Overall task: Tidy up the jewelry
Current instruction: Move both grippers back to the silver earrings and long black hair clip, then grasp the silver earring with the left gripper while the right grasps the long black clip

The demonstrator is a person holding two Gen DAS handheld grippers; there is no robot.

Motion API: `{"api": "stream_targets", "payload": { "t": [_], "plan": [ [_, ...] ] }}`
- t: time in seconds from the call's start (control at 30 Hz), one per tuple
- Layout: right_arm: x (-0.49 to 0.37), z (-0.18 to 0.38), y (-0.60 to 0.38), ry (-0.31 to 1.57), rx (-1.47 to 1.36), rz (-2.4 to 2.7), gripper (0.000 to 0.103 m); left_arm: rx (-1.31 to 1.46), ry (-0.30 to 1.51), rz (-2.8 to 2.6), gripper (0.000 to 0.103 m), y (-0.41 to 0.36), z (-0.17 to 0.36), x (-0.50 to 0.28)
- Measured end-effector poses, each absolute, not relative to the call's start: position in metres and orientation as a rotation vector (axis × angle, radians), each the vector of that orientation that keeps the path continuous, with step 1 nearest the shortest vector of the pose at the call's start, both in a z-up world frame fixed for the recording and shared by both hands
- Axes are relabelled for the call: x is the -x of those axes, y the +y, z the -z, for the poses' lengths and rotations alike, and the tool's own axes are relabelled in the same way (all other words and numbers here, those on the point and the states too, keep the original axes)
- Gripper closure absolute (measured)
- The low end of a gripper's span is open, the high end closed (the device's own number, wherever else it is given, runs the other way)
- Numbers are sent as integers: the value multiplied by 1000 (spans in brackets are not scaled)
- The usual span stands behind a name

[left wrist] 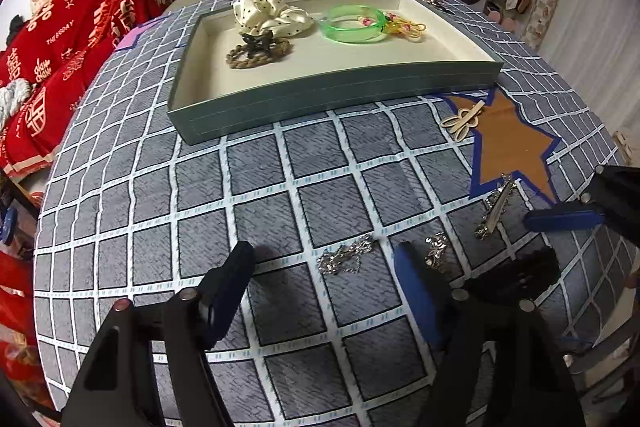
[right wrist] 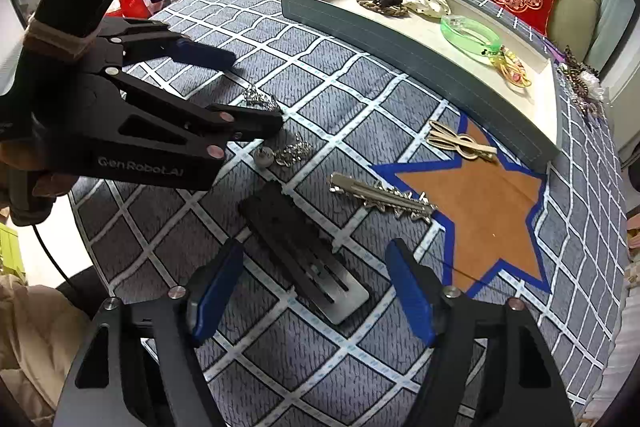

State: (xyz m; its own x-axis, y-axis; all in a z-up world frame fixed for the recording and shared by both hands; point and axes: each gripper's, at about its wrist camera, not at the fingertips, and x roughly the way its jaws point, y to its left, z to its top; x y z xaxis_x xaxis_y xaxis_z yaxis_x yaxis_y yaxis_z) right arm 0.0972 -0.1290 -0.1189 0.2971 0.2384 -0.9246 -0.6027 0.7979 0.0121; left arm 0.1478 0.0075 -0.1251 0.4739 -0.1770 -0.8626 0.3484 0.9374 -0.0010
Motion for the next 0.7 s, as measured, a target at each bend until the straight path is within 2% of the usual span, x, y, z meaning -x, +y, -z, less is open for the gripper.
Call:
{"api": "stream_targets", "payload": {
  "t": [0.03,0.23,0.3,0.37,0.4,0.47,0.7],
  "plan": [
    [-97,119,-128,1142,369,-578,29,-185,1031,325,23,7,125,-148],
    [-91,116,-126,1155,370,-574,41,-182,1033,361,38,3,123,-145],
    [-89,115,-126,1160,364,-563,54,-190,1032,369,44,1,123,-145],
    [-87,113,-127,1172,346,-543,63,-194,1030,387,58,-2,122,-143],
    [-87,112,-128,1179,335,-530,65,-196,1028,390,62,-4,121,-142],
    [-85,112,-129,1187,318,-503,65,-200,1026,397,81,-6,121,-140],
    [-79,108,-143,1185,226,-438,66,-109,1030,358,82,4,119,-137]
  ]
}}
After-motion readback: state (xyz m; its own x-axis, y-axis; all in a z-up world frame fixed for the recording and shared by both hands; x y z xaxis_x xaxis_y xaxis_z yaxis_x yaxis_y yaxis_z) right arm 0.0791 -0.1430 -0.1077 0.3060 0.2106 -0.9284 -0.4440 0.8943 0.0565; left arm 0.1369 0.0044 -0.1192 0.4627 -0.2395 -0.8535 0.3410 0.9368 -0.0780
